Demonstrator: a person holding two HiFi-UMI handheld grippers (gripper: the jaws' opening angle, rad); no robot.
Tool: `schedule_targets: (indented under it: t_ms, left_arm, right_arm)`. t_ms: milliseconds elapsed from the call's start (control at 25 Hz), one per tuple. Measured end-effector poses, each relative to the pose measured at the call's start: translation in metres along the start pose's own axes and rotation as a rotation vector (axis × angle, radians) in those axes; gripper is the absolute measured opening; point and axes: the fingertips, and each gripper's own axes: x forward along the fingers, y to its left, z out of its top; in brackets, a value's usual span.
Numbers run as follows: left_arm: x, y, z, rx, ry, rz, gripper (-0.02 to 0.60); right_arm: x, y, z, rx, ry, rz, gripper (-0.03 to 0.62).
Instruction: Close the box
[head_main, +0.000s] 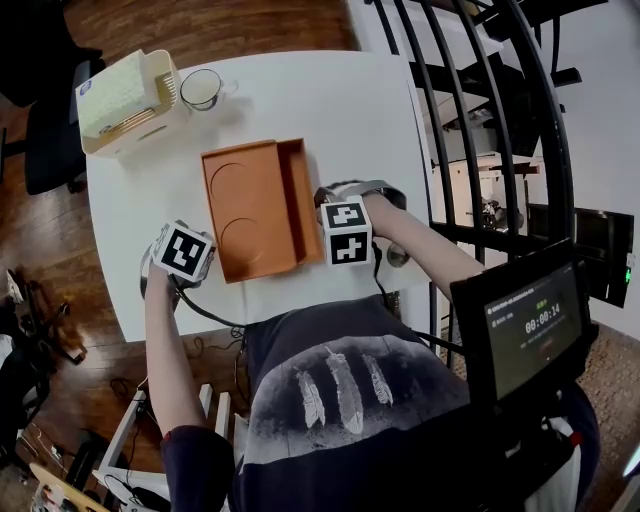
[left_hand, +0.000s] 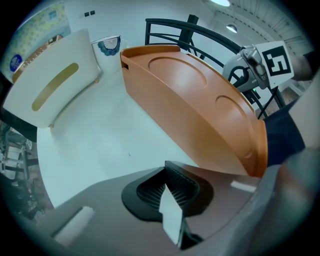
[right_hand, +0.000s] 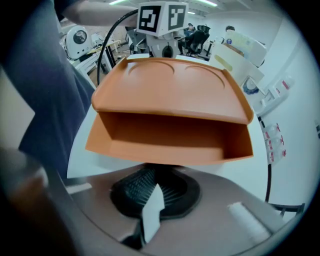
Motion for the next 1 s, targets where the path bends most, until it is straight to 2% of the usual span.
schedule_targets:
  t_ms: [480, 680, 800, 920, 1000]
  left_arm:
    - [0.001, -0.003, -0.002, 0.003, 0.001, -0.018, 0.017]
    - [0.006, -0.010, -0.005, -0.022, -0.011, -0.064, 0.017]
    - [0.003, -0.007, -0.004, -0.009, -0.005, -0.041, 0.017]
    - [0.006, -0.013, -0.006, -0.017, -0.003, -0.070, 0.017]
    - [0.002, -0.008, -0.004, -0.009, -0.009, -0.040, 0.017]
  right_arm:
    - [-0.002, -0.005, 0.025, -0.016, -0.067, -0.019, 0.005]
    - [0.000, -0.006, 0.033, -0.036, -0.071, -0.018, 0.005]
    - [-0.001, -0.006, 0.037, -0.043, -0.078, -0.021, 0.005]
    - [-0.001, -0.006, 0.041, -0.041, -0.095, -0.027, 0.005]
    - [0.000, -0.007, 0.044, -0.041, -0.105, -0.034, 0.005]
